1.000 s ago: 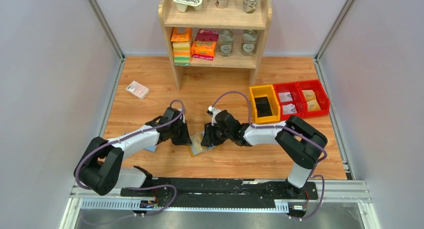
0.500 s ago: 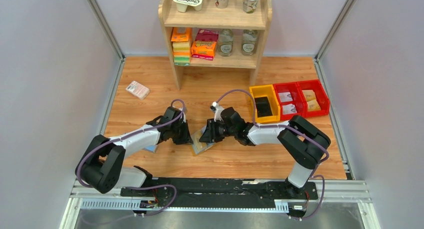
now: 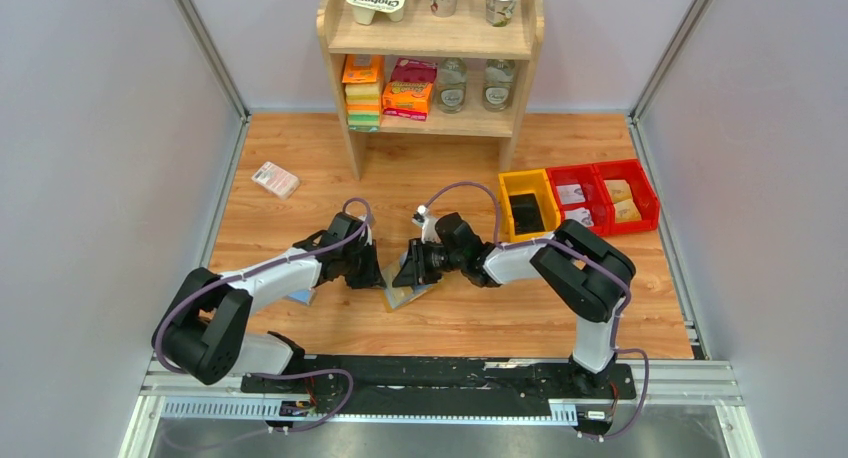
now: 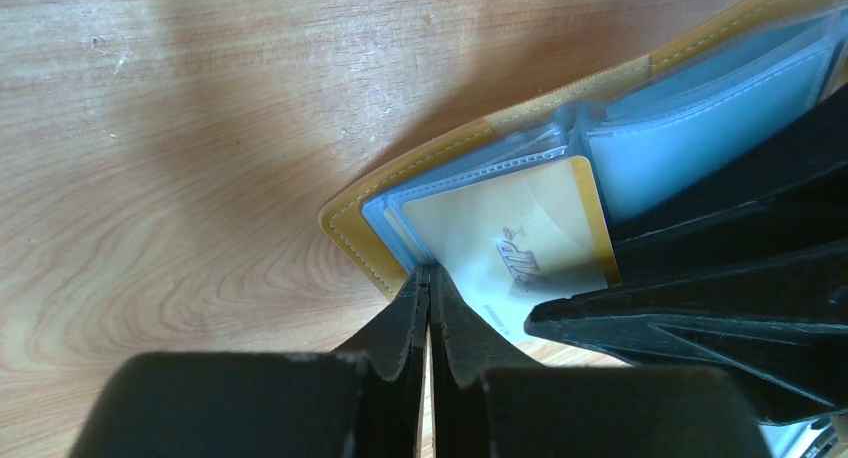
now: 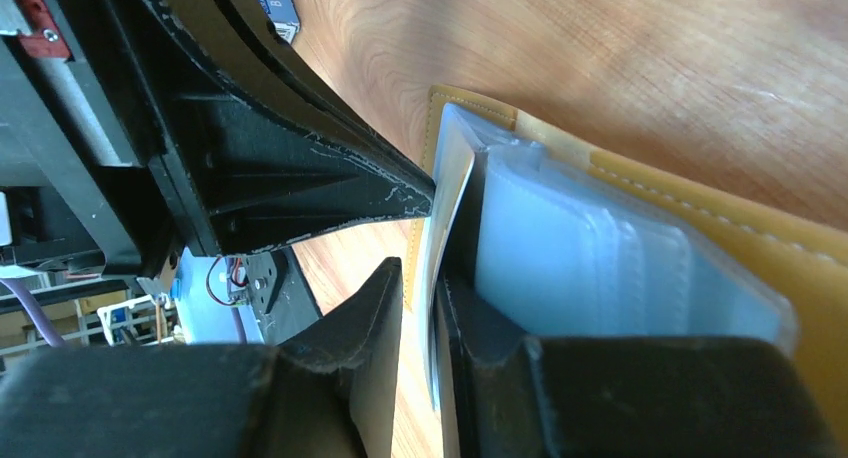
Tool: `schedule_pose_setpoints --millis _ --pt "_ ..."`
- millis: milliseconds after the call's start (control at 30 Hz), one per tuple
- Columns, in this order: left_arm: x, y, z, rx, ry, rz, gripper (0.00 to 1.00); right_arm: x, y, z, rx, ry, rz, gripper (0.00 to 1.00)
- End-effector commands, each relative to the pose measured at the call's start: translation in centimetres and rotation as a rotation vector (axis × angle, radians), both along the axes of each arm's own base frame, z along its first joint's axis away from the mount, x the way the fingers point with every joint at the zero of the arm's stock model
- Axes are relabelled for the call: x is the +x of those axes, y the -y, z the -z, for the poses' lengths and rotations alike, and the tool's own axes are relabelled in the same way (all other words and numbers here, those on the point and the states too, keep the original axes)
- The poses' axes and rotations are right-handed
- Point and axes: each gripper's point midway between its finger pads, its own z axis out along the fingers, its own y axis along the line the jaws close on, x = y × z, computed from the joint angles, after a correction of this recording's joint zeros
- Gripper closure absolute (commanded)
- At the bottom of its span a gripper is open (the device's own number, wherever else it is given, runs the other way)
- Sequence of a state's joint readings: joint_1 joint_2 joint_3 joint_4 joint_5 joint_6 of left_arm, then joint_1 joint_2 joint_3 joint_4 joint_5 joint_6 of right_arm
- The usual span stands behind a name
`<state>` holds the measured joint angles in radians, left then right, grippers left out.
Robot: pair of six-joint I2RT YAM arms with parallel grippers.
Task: Take the credit cards out of the card holder
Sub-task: Remove the credit card from the card holder.
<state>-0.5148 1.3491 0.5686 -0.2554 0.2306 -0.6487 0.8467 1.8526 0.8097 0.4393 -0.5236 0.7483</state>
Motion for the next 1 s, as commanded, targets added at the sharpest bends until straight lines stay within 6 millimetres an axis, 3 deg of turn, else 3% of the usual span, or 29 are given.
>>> schedule_pose_setpoints --millis 0,200,367,533,833,967 --pt "-1.4 -1.9 2.6 0.116 -0.057 0.013 0.95 -1.1 -2.4 -1.5 0.078 -0.010 -0.089 0.77" --pt "-1.8 -2.3 3.0 0.143 -0.073 0.014 0.95 -0.6 -2.6 -2.5 0.110 -0.021 -0.094 0.76" --pt "-1.9 -3.0 3.2 0.178 -0.068 0.004 0.97 1.0 0.0 -3.8 0.170 -0.037 -0.032 0.76" --pt "-2.0 -3.1 3.5 0.184 -0.080 0.010 0.98 1.7 1.2 -4.6 0.187 -0.026 -0.024 0.77" --pt "-2.0 -3.0 3.5 0.187 -0.082 0.018 0.99 2.9 2.9 -4.6 0.198 -0.024 0.012 0.78" --pt "-2.1 -3.0 3.6 0.184 -0.086 0.019 0.99 3.6 3.9 -4.3 0.187 -0.019 0.035 0.84"
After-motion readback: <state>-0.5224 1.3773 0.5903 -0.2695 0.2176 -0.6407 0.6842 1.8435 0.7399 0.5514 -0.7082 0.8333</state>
